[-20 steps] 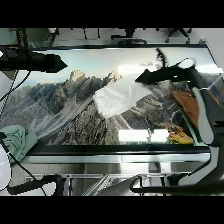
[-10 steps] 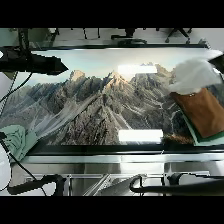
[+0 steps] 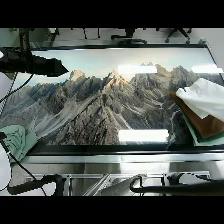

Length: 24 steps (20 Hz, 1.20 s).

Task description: Fold the shirts.

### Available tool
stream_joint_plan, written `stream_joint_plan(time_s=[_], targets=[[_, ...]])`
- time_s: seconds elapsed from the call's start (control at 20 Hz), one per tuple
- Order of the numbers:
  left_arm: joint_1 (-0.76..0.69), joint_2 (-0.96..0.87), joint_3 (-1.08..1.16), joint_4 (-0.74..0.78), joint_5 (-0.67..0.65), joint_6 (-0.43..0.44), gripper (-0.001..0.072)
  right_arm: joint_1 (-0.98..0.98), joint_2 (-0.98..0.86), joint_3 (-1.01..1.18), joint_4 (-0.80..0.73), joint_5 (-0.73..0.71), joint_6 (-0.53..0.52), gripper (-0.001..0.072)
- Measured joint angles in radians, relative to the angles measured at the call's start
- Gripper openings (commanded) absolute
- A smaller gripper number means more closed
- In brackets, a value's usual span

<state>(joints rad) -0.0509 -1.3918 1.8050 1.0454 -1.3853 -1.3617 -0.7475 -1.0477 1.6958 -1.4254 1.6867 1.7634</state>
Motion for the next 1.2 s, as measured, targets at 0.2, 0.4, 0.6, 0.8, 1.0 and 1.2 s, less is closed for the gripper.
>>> stream_joint_plan(time_s=[0.2, 0.4, 0.6, 0.8, 1.0, 1.2], targets=[[0.0, -0.014, 0.0, 0.0, -0.013, 0.0, 0.0013, -0.005, 0.004, -0.112, -0.058, 0.018, 0.018, 0.0419], [0.0, -0.051, 0.0, 0.0, -0.047, 0.0, 0.0013, -0.006, -0.002, -0.158, -0.149, 0.03, 0.017, 0.0581], [0.0, -0.083, 0.0, 0.0, -0.058, 0.029, 0.0013, -0.003, -0.003, -0.113, -0.241, 0.055, 0.015, 0.0571], [0.0, -0.073, 0.001, 0.0, -0.039, 0.044, 0.0013, 0.049, -0.003, -0.036, -0.203, 0.029, 0.014, 0.0049], [0.001, -0.011, -0.004, -0.045, -0.033, 0.054, 0.0013, 0.154, -0.002, -0.008, -0.077, -0.04, 0.014, 0.003], [-0.019, 0.124, -0.137, -0.113, -0.04, 0.058, 0.0013, 0.344, 0.025, -0.047, 0.042, -0.105, 0.014, 0.0028]])
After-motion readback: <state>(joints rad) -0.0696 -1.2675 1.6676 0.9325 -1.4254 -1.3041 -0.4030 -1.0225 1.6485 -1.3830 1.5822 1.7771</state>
